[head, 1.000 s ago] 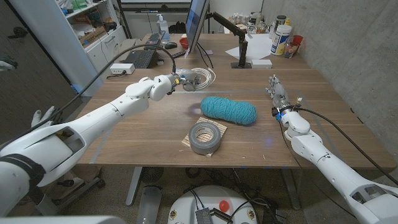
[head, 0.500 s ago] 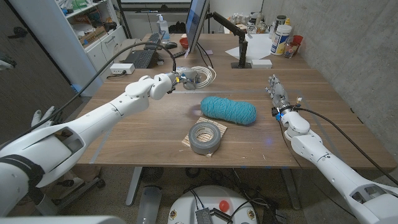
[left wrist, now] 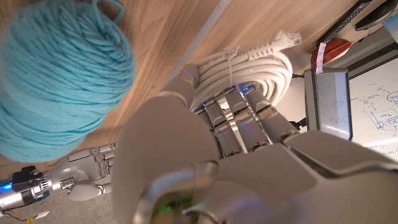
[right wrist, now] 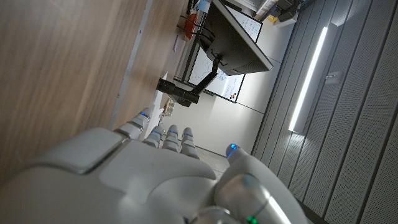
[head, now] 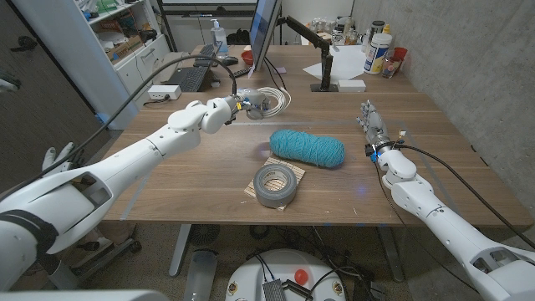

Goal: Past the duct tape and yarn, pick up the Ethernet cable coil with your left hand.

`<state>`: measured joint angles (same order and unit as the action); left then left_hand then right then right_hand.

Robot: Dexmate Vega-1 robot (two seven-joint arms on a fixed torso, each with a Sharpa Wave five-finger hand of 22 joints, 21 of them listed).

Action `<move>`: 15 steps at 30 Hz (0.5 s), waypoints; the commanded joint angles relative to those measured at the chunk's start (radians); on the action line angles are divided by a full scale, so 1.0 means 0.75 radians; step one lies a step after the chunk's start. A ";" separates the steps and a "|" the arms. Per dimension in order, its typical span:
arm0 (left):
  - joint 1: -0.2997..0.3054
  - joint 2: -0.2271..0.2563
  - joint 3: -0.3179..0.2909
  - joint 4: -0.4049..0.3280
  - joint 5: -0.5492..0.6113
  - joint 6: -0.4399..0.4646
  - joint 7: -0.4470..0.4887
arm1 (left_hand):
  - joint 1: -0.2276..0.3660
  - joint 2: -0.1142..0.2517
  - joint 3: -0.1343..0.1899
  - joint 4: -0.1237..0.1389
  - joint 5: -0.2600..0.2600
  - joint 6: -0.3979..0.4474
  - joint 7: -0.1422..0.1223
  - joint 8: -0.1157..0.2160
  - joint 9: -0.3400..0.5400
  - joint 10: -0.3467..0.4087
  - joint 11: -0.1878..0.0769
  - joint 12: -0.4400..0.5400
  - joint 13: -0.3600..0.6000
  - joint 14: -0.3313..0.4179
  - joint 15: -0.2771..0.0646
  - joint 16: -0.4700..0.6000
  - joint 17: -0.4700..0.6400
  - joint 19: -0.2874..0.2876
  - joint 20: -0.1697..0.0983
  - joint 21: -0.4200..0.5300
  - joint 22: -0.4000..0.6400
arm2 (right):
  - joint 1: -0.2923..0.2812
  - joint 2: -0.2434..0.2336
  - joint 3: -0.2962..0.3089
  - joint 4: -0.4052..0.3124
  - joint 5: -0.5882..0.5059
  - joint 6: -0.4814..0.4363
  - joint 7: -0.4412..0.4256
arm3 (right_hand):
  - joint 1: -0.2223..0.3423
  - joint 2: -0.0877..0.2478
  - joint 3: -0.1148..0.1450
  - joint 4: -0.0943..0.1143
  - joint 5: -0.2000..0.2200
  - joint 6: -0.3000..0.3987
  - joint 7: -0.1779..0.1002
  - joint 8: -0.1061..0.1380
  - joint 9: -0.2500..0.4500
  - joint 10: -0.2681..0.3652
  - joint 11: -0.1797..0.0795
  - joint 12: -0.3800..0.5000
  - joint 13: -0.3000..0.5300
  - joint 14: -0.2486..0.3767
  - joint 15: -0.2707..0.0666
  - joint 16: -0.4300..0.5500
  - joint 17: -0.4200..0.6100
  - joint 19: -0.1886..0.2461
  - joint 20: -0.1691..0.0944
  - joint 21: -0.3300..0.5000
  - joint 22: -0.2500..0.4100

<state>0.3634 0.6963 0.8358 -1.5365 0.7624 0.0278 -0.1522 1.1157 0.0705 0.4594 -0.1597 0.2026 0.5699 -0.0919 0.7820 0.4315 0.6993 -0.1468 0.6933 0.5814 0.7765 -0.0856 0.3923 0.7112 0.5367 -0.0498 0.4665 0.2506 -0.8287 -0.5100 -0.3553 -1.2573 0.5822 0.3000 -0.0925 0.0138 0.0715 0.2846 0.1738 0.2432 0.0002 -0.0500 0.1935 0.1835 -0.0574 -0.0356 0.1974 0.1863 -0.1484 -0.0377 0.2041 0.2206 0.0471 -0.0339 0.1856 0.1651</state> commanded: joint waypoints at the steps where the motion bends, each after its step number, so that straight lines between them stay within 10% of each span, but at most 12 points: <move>1: -0.014 -0.020 0.007 0.016 0.005 -0.004 -0.004 | 0.145 0.156 0.026 0.023 0.003 0.027 -0.026 0.027 0.085 0.053 -0.049 0.049 0.031 0.014 -0.180 -0.007 0.009 -0.008 -0.001 0.010 0.003 | 0.005 0.004 0.001 0.009 0.003 0.002 0.001 | -0.005 0.108 0.015 0.001 -0.004 0.010 -0.002 0.003 0.007 -0.008 -0.003 -0.003 0.004 -0.008 -0.049 0.009 0.003 -0.002 0.000 0.005 0.005; 15: -0.018 -0.017 0.005 0.022 0.000 -0.004 0.006 | 0.144 0.156 0.025 0.023 0.004 0.026 -0.027 0.033 0.080 0.052 -0.051 0.056 0.027 0.020 -0.179 -0.017 0.019 -0.012 0.000 0.022 0.000 | 0.007 0.004 -0.001 0.012 0.001 0.002 -0.001 | -0.006 0.108 0.015 0.001 -0.004 0.010 -0.002 0.003 0.007 -0.006 -0.001 -0.003 0.004 -0.008 -0.049 0.009 0.003 -0.002 0.000 0.005 0.005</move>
<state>0.3538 0.6827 0.8389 -1.5219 0.7636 0.0253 -0.1537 1.1156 0.0705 0.4594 -0.1597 0.1984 0.5699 -0.0919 0.7821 0.4315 0.6977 -0.1484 0.6950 0.5814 0.7803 -0.0896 0.3805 0.7211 0.5328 -0.0494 0.4743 0.2506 -0.8257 -0.5081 -0.3553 -1.2525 0.5832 0.3014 -0.0908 0.0138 0.0715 0.2888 0.1780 0.2432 0.0001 -0.0500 0.1935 0.1835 -0.0574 -0.0356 0.1974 0.1863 -0.1484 -0.0376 0.2041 0.2206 0.0471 -0.0338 0.1856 0.1651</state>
